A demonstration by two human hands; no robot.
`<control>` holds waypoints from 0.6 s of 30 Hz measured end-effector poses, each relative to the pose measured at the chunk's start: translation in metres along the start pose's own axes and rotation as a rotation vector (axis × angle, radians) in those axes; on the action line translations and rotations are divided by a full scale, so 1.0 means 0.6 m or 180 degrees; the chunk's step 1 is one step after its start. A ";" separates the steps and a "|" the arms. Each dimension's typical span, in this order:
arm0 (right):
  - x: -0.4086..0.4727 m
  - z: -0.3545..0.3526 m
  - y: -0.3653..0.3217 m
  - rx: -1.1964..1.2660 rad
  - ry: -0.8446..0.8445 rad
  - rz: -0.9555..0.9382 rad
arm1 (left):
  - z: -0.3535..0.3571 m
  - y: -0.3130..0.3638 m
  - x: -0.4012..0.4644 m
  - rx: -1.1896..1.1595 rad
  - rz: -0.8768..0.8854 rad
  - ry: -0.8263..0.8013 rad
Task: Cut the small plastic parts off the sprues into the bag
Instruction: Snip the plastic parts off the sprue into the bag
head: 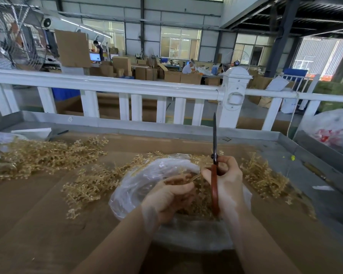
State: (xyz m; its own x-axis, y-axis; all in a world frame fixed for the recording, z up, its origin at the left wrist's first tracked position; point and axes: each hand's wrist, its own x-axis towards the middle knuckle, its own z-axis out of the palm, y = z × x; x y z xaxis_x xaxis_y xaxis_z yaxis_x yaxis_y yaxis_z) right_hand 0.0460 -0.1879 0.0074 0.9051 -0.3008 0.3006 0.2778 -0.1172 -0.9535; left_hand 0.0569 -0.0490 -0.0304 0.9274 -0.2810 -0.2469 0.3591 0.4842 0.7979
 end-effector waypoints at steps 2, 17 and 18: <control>-0.001 0.005 0.006 0.0008 -0.0035 -0.0026 | 0.005 0.001 0.001 0.0231 0.0017 0.0059; -0.019 -0.004 0.051 -0.1226 -0.0492 -0.0474 | 0.002 0.013 0.011 0.0053 0.0581 0.0698; -0.023 -0.004 0.054 -0.1452 -0.0493 -0.0615 | 0.000 0.013 0.012 -0.0014 0.0627 0.0733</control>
State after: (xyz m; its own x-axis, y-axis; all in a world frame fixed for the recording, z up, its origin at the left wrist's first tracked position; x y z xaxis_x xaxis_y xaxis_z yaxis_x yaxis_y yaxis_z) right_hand 0.0416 -0.1898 -0.0278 0.8978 -0.0932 0.4304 0.3072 -0.5678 -0.7637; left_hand 0.0667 -0.0472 -0.0260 0.9784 0.0139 -0.2062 0.1698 0.5146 0.8405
